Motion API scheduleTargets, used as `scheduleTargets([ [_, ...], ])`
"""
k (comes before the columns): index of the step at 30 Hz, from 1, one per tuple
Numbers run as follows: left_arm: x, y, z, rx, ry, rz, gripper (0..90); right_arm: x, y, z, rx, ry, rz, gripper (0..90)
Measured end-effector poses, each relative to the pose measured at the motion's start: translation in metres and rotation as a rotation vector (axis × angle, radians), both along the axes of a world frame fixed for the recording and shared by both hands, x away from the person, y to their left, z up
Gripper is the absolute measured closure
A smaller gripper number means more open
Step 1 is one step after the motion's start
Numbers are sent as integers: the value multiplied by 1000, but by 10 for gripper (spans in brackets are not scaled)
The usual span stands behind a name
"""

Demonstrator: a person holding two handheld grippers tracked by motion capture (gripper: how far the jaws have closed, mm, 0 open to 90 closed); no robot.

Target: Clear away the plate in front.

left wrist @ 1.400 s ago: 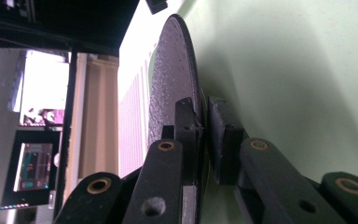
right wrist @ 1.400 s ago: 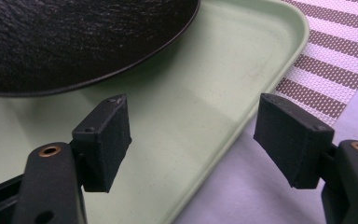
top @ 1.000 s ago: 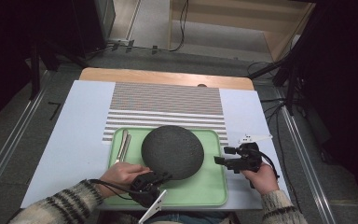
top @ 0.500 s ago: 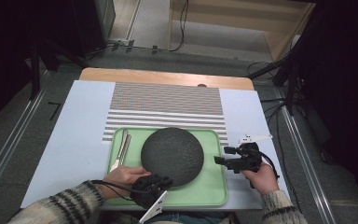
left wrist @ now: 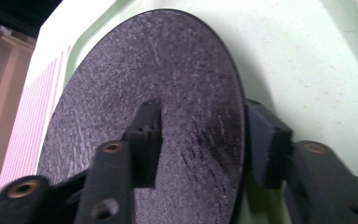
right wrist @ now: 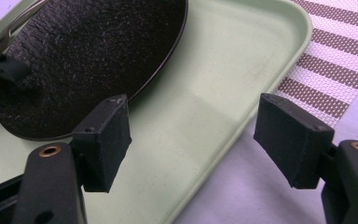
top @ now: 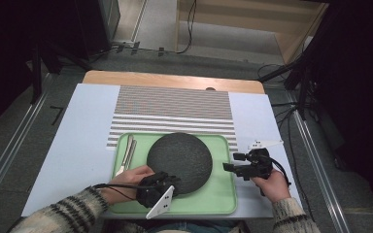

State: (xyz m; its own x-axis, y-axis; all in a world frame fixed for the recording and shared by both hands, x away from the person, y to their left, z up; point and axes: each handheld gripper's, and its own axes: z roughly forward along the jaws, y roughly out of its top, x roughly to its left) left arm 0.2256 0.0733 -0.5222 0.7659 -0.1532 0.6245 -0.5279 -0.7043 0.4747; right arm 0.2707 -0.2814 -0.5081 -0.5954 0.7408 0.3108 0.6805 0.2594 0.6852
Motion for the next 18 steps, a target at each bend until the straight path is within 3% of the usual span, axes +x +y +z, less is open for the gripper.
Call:
scheduleTargets([
  [1,0,0,0,-3,3,11,460,0,0,0,0,1,0,251],
  [4,6,-1,2,-25,71,50,362,0,-1,0,3,1,-4,251],
  [6,10,0,4,-30,126,66,328,0,-1,0,5,0,-6,250],
  [10,14,1,8,-50,193,72,293,0,0,0,5,2,-4,251],
  [16,26,4,16,-85,395,104,267,0,0,0,3,3,-4,251],
  [18,29,4,18,-95,437,114,267,0,0,0,2,4,-2,250],
])
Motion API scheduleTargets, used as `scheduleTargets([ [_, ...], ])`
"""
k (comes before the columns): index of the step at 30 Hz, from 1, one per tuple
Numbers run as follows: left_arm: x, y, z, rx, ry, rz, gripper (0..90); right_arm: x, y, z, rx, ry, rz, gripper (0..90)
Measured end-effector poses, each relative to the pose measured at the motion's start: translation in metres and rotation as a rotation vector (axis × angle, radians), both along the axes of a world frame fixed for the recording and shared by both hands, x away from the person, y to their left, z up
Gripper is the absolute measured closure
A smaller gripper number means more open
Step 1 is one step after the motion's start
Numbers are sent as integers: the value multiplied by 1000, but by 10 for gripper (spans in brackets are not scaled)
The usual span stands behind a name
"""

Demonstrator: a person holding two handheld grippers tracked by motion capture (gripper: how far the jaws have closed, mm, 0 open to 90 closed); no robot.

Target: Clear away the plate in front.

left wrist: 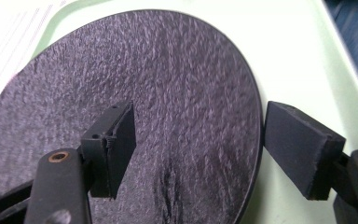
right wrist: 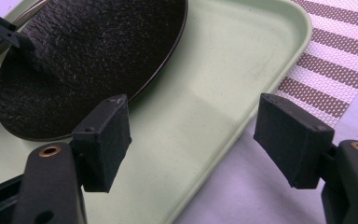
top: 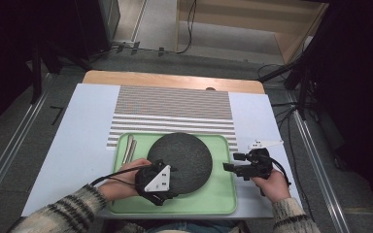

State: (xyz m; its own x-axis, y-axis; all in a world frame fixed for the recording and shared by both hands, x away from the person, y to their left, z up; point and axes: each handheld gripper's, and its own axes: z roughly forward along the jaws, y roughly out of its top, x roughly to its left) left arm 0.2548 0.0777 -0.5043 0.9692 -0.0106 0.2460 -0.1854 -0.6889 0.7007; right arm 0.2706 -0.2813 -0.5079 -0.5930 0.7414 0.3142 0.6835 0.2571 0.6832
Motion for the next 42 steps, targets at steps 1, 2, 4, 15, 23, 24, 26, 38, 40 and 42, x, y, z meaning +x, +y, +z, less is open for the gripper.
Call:
scheduleTargets([
  [1,1,0,1,-3,27,7,267,0,0,0,-1,0,0,251],
  [2,3,1,1,-4,42,12,267,0,0,0,-1,0,0,251],
  [4,5,2,4,-15,76,25,265,0,0,0,1,0,0,250],
  [15,12,3,16,-93,288,119,265,0,1,0,-1,0,5,251],
  [23,20,4,27,-94,361,289,265,-1,2,0,0,-2,10,251],
  [24,20,4,28,-96,363,303,265,-1,2,0,0,-2,11,251],
  [26,21,5,30,-100,356,336,265,-1,3,0,1,1,13,251],
  [38,39,12,32,-109,433,467,264,-2,5,0,2,0,25,251],
  [40,42,14,32,-118,428,480,264,-3,5,0,6,0,28,251],
  [42,45,16,31,-122,428,492,264,-4,5,0,12,-4,35,251],
])
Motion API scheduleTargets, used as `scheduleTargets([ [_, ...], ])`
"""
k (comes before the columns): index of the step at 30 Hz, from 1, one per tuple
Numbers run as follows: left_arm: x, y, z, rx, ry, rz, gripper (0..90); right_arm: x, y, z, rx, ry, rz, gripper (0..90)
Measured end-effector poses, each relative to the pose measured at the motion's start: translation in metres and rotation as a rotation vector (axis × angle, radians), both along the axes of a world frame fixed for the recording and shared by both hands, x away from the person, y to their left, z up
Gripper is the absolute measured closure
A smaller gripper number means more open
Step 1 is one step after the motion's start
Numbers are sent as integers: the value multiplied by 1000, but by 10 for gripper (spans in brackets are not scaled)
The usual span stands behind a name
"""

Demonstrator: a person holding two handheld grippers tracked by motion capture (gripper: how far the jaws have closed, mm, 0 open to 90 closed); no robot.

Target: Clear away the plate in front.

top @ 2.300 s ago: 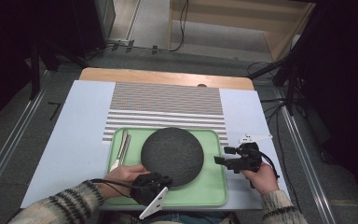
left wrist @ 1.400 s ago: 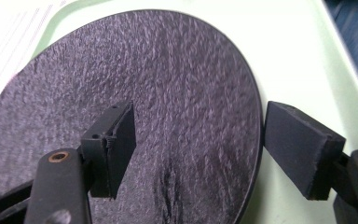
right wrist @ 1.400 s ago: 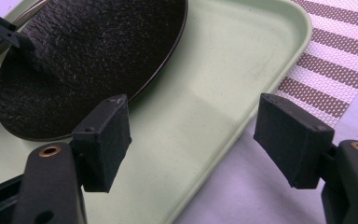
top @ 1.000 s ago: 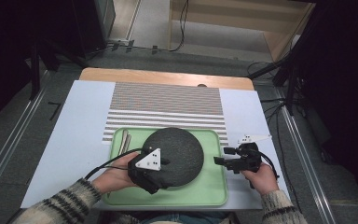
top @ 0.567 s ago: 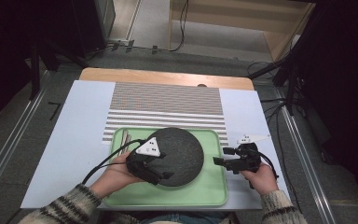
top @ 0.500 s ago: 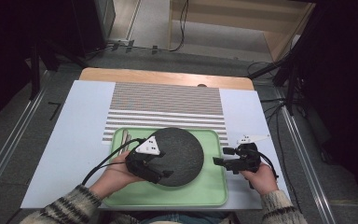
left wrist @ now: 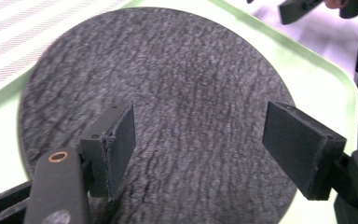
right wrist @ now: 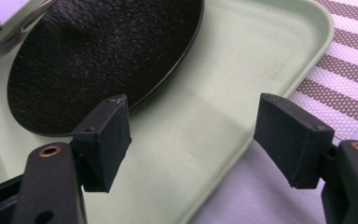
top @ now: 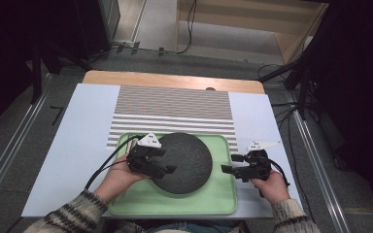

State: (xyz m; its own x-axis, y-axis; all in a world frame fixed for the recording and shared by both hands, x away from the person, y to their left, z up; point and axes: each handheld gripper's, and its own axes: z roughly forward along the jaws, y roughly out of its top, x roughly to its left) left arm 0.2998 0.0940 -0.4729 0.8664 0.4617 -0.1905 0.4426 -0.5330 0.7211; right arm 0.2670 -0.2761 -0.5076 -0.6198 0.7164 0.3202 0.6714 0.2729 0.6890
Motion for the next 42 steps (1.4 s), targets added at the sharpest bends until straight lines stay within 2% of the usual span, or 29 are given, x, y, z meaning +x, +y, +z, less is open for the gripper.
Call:
scheduleTargets([
  [4,6,5,1,5,4,25,264,-2,1,0,3,1,5,251],
  [9,12,14,4,-18,6,58,264,-2,0,-1,2,2,4,251],
  [14,18,21,4,-24,30,89,263,-3,0,-1,2,7,1,251],
  [17,20,26,5,-39,34,98,230,-3,0,-1,1,12,3,251],
  [23,23,35,6,-41,23,110,230,-3,0,-1,0,9,3,251],
  [26,24,39,7,-61,23,114,230,-2,0,-1,1,9,1,251],
  [30,24,45,7,-35,-9,132,231,-2,0,-2,-1,11,2,251],
  [33,25,51,7,-23,-14,140,231,-2,-1,-1,1,10,-1,250],
  [42,27,70,7,-35,-18,194,231,1,-1,-1,-4,8,-2,250],
])
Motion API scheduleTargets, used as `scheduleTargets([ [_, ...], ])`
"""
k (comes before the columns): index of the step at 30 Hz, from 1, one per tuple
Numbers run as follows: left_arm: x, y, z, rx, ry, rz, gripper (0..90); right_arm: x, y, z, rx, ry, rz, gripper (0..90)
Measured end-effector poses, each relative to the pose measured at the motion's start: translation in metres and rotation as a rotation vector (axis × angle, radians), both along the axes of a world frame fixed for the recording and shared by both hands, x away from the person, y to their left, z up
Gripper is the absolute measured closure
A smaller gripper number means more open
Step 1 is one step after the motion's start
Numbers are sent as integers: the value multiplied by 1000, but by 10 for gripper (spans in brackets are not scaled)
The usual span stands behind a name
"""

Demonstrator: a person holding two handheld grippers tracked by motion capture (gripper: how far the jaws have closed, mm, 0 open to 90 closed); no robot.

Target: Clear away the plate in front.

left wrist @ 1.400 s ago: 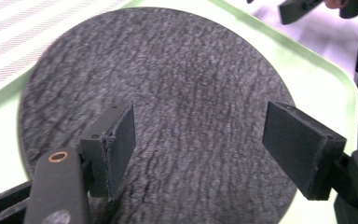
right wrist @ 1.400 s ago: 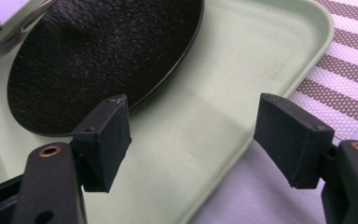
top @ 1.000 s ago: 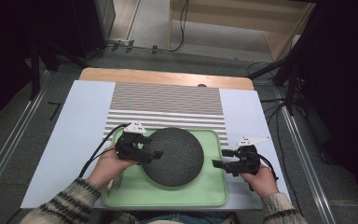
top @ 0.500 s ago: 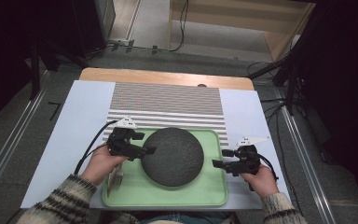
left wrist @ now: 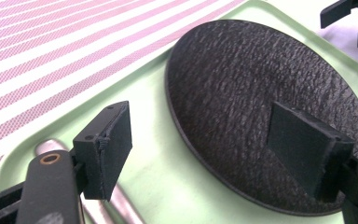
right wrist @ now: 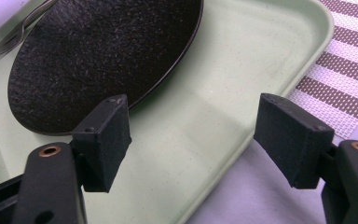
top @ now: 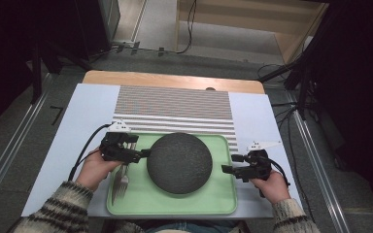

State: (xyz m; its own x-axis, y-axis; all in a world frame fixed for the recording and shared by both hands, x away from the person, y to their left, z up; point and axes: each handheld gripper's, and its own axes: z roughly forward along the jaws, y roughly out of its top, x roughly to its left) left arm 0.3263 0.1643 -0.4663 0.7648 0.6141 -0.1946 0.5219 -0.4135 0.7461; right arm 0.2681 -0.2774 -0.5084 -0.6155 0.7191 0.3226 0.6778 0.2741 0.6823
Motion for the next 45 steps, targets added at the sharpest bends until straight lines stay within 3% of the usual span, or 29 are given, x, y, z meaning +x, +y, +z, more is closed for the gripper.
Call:
scheduleTargets([
  [5,1,10,-2,12,-6,23,230,2,2,0,-8,-3,9,251],
  [27,2,43,-9,-1,48,80,230,8,6,-1,-24,-5,26,251],
  [32,4,51,-11,27,50,90,231,8,6,-1,-25,-5,26,251],
  [38,5,61,-14,32,66,107,231,8,6,-1,-27,-5,26,251],
  [45,4,72,-15,18,72,141,231,8,6,-2,-27,-6,29,251],
])
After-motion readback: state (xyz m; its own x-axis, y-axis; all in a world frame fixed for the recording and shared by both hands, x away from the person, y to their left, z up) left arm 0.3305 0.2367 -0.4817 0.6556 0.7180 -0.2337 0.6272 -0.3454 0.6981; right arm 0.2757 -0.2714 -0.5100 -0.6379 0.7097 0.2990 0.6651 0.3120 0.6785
